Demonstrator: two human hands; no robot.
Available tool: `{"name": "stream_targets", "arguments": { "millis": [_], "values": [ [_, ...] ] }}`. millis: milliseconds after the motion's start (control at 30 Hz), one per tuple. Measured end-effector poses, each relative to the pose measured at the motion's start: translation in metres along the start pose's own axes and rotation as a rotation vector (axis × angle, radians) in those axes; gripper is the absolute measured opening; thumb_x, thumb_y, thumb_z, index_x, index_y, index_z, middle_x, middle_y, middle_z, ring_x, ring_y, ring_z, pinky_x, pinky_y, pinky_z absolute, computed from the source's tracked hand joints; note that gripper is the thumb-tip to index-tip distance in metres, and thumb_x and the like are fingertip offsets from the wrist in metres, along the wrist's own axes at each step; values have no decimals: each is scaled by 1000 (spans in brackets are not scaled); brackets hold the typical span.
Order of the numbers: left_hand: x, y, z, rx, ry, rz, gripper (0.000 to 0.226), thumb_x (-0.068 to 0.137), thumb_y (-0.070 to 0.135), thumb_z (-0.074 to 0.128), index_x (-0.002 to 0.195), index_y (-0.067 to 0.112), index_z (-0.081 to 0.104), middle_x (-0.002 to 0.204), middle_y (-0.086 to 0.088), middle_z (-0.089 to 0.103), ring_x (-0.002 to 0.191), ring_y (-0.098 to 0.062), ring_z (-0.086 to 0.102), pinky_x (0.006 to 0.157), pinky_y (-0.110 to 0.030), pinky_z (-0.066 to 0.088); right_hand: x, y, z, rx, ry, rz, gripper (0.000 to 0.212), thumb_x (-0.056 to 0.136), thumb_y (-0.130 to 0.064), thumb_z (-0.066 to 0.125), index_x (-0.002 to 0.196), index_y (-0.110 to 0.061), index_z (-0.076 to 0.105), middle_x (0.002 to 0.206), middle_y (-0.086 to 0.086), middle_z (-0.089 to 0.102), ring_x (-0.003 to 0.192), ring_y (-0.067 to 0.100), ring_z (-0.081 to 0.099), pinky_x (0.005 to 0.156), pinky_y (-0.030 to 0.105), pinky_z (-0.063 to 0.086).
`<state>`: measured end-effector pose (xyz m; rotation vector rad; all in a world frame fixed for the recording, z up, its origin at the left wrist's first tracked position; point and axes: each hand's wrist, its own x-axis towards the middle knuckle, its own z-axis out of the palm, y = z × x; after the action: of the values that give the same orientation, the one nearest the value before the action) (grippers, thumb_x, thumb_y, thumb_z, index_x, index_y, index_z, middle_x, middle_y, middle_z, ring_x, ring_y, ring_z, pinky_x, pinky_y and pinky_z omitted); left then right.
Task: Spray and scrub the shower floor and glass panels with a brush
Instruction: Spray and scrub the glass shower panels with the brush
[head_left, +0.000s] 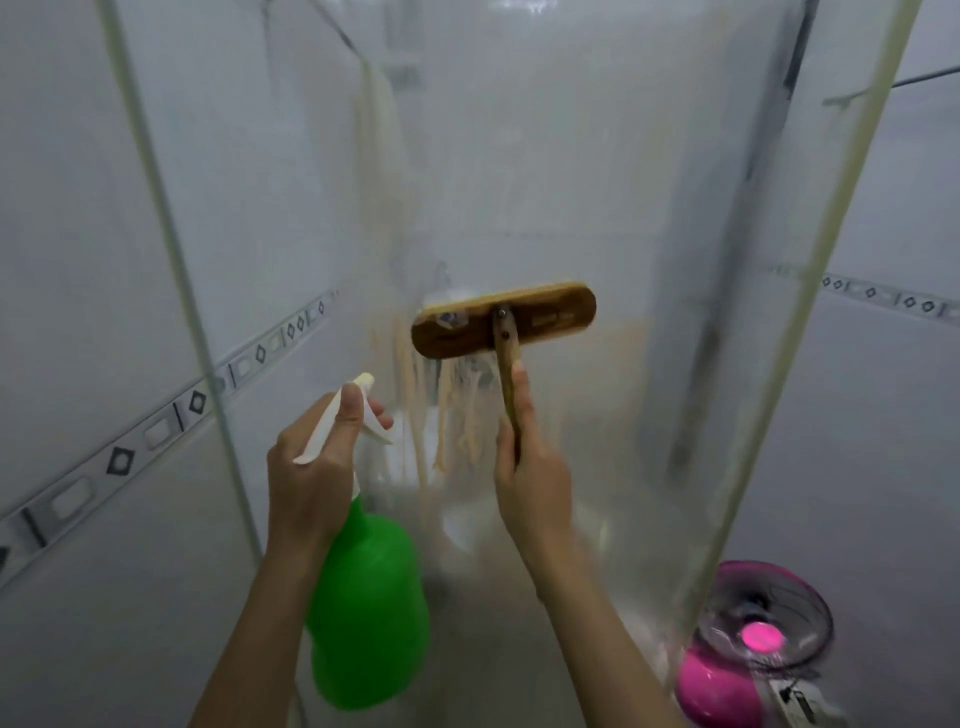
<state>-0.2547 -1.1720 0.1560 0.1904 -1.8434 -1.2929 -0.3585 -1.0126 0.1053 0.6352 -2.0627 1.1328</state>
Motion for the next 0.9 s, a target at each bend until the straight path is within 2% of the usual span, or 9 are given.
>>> {"name": "stream_targets", "arguments": {
  "millis": [67,133,267,400,500,600,700,833,900],
  "values": [
    [1,-2,-7,-7,9,14,40,98,54,37,79,40,69,86,13,75,80,8,62,73,-23,43,14,-4,5,-25,12,-73,57,100,-38,28,147,-53,0,115,5,64,68,14,58,54,6,35],
    [2,-3,-16,-18,23,25,37,99,53,37,83,42,68,86,15,75,84,8,63,75,-22,44,-10,6,11,-41,-26,-22,55,99,-43,25,147,-54,1,113,5,66,73,22,63,56,23,50],
    [6,-12,-36,-31,72,8,48,99,54,35,87,27,73,89,24,74,89,4,65,77,-25,44,-65,-1,21,-24,-125,39,57,98,-42,30,147,-54,3,64,-6,52,45,11,47,41,24,38],
    [7,-17,-50,-7,95,-8,49,96,59,35,83,29,71,87,17,75,94,-5,66,76,-26,43,-9,-52,56,-70,-109,-94,55,104,-31,32,152,-41,8,79,7,61,52,20,51,48,39,50],
    [7,-19,-60,-19,93,9,52,95,61,35,84,27,72,90,13,76,99,-11,68,87,-33,48,-18,-43,62,-60,-105,-62,54,103,-27,38,152,-37,17,81,7,61,53,20,52,46,37,50],
    [7,-23,-77,-54,128,-1,58,93,65,36,86,21,73,92,9,77,99,-9,69,95,-35,49,-70,-25,52,-27,-122,-4,61,99,-22,46,151,-36,18,64,-2,54,40,8,41,37,27,39],
    [5,-23,-83,-81,118,-28,53,96,58,39,88,19,73,92,4,77,93,-7,72,96,-32,50,-45,-48,68,6,-84,0,59,101,-24,42,151,-38,15,80,7,64,42,14,46,39,34,46],
    [5,-20,-87,-54,88,-40,50,98,54,38,89,19,73,92,3,77,89,-3,72,92,-28,50,1,-69,83,-62,-70,-98,52,103,-31,34,152,-32,18,62,4,52,41,11,37,39,32,41],
    [4,-18,-89,-61,88,-41,52,97,55,39,90,16,73,91,4,77,88,-3,73,91,-28,50,-25,-45,78,-41,-129,-36,55,103,-31,37,151,-43,13,73,6,59,44,17,47,41,37,47]
  ]
}}
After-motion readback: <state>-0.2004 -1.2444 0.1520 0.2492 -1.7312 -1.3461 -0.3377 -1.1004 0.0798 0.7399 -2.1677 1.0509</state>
